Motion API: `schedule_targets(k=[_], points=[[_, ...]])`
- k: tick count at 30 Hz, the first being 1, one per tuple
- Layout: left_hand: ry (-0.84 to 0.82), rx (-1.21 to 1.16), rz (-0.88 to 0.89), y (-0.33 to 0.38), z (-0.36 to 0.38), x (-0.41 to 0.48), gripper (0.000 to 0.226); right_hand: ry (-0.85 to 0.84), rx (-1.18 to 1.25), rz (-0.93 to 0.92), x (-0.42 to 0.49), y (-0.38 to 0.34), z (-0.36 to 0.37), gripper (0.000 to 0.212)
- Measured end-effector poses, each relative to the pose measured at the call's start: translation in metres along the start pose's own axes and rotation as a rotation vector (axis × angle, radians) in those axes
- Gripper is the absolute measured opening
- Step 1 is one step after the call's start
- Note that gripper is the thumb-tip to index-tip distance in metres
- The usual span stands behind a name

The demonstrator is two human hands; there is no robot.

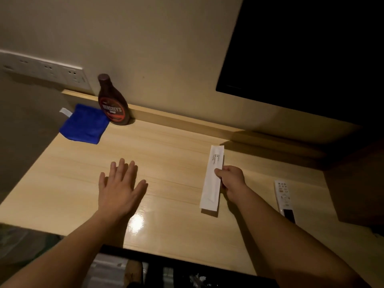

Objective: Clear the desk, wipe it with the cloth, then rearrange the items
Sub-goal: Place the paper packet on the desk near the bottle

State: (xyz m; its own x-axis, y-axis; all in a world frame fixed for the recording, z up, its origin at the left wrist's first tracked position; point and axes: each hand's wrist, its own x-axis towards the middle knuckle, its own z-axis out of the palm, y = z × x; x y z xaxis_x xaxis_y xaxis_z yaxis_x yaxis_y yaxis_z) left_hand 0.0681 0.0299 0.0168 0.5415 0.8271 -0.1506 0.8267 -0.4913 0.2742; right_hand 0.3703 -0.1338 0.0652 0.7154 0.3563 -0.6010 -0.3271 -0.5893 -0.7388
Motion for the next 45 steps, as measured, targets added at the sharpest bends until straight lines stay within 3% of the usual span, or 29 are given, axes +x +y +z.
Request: schedule_targets(k=[4, 9, 13, 17, 32, 45], points=[[-0.054, 0.097, -0.126, -0.057, -0.003, 0.011, 0.094, -0.113, -0.001, -0.032, -0.002, -0.019, 0.068, 0.005], [-0.028, 0.091, -0.138, -0.065, 0.008, 0.015, 0.09, -0.227, -0.013, -0.054, 0.006, -0.042, 0.152, 0.007], [-0.04, 0.11, -0.136, -0.069, 0.011, 0.015, 0.091, -0.269, 0.008, -0.017, 0.01, -0.051, 0.209, 0.012], [-0.038, 0.067, -0.156, -0.071, 0.011, 0.015, 0.107, -0.235, 0.038, -0.001, 0.016, -0.062, 0.251, 0.017], [0.01, 0.102, -0.202, -0.069, 0.008, 0.019, 0.117, -0.273, 0.206, 0.116, 0.007, -0.079, 0.335, 0.022], [-0.048, 0.059, -0.378, -0.09, 0.004, 0.01, 0.136, -0.267, 0.125, 0.134, -0.006, -0.081, 0.361, 0.017]])
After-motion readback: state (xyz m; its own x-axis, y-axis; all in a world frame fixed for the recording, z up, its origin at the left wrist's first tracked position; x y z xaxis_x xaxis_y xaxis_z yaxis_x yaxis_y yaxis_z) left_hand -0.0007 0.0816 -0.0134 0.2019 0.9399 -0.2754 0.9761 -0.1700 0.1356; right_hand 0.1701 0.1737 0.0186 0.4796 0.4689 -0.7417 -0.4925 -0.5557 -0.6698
